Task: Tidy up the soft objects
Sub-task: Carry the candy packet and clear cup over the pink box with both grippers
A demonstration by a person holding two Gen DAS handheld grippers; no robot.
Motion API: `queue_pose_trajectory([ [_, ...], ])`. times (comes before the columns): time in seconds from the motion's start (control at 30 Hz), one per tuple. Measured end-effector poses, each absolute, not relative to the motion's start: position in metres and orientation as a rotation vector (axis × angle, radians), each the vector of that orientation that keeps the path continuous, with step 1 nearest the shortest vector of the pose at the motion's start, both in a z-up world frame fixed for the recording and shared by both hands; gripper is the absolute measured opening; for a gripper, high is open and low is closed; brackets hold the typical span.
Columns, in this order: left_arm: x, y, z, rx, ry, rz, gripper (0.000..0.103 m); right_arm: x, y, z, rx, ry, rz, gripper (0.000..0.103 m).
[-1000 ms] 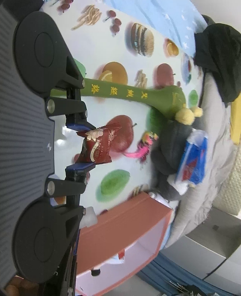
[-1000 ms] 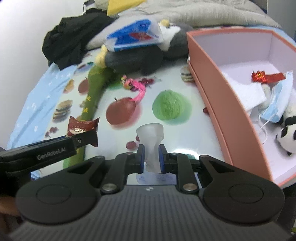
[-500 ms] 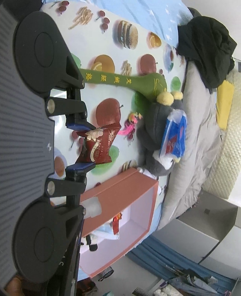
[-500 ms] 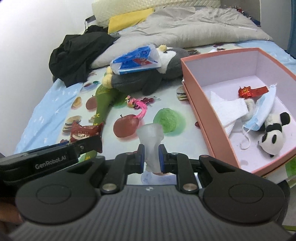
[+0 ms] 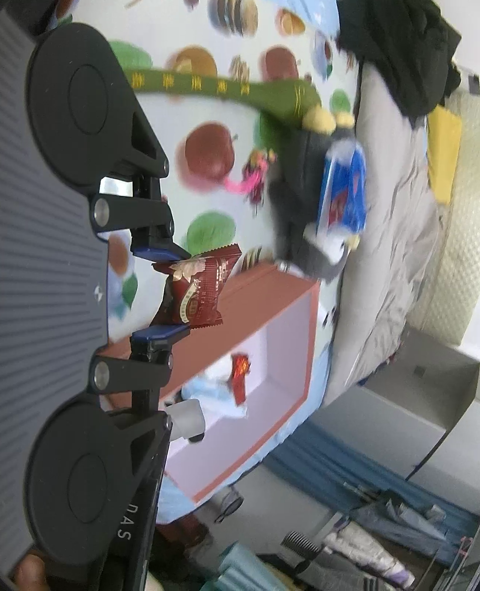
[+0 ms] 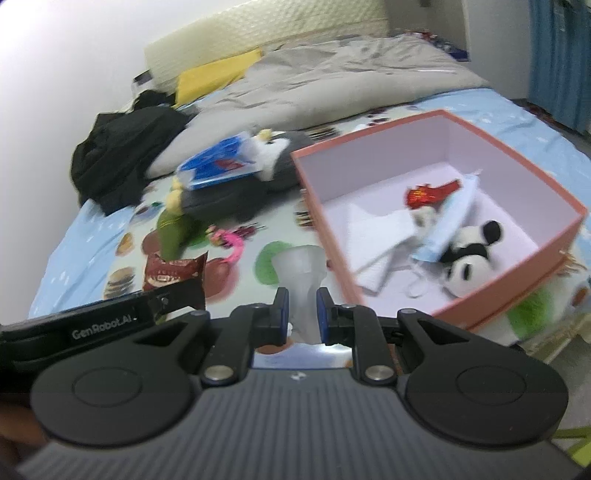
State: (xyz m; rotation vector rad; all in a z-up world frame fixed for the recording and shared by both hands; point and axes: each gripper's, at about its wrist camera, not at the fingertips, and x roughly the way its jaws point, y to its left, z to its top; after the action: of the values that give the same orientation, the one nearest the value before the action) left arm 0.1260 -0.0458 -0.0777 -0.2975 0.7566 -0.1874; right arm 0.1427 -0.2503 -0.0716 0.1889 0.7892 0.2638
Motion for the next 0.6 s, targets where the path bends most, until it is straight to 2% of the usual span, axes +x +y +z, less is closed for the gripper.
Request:
queue_pose_trajectory([
  [0.33, 0.169, -0.096, -0.076, -0.272, 0.794, -0.292, 0.04, 0.158, -0.294, -0.072, 0.249, 0.793, 0.182, 0.02],
  [0.6, 0.229, -0.132, -0.084, -0.238, 0.837, -0.336, 0.04, 0.204, -0.322, -0.088, 0.265, 0.833, 0.144, 0.02],
])
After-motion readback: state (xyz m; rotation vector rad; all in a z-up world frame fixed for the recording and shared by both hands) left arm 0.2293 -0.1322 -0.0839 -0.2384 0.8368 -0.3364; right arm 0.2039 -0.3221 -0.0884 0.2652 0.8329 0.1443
